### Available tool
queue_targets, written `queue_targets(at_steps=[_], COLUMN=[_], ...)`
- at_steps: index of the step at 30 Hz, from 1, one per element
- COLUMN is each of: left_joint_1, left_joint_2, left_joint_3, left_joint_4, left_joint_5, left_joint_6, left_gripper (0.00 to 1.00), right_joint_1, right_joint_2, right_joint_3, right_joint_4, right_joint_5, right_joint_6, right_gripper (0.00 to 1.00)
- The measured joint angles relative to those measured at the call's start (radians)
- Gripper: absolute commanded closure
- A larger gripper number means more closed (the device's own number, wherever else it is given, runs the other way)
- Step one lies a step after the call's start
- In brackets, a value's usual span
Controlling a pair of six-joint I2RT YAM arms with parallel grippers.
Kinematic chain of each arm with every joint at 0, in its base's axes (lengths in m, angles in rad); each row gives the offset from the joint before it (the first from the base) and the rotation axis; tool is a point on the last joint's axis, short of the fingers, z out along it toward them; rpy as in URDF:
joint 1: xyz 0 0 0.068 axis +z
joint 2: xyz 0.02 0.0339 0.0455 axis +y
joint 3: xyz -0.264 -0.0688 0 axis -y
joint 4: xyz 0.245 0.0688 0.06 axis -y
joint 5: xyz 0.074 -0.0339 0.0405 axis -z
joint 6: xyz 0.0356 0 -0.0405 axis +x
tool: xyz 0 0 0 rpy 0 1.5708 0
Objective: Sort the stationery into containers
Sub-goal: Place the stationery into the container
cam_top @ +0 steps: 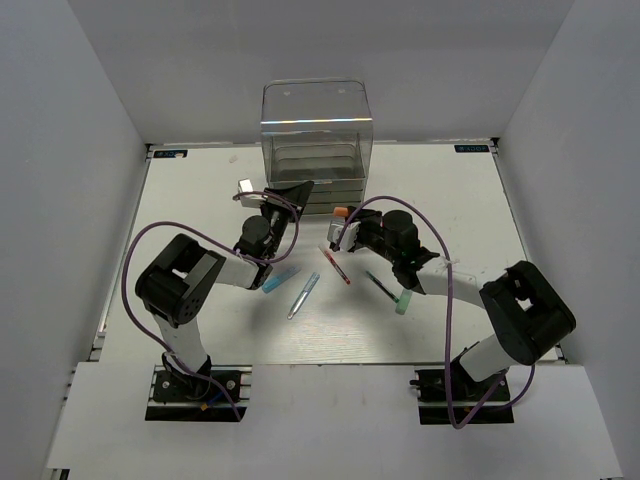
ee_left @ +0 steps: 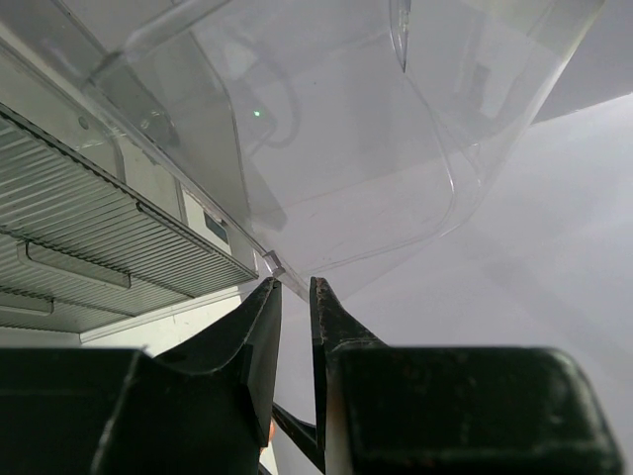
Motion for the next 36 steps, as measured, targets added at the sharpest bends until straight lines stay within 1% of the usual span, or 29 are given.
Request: queue_targets(at_steps=[12,25,30,36], left_joint_1=[0.004,0.007,0.007,0.007], left_joint_2=[0.0,0.0,0.0,0.0], left_joint_3=[0.002,0.04,0.04,0.04], left_joint_4=[-0.003,-0.013,-0.012,-0.011], left_joint_5=[0.0,0.001,0.001,0.004], left_joint_6=[0.014,0.034,0.036,0.037], left_gripper=[0.71,0.71,0.71,0.71], right_joint_1=[-0.006,-0.007,-0.009,-0.013], right_joint_2=[0.003,0.004,0.012,0.067], right_joint_3=[0.0,0.0,0.005,0.049], right_joint_4=[0.007,0.009,0.026,0.082], right_joint_5=[0.0,0.0,-0.002,-0.003], right_joint_6=[-0.013,-0.013,-0.023,-0.07], right_gripper=[1.0,1.0,1.0,1.0])
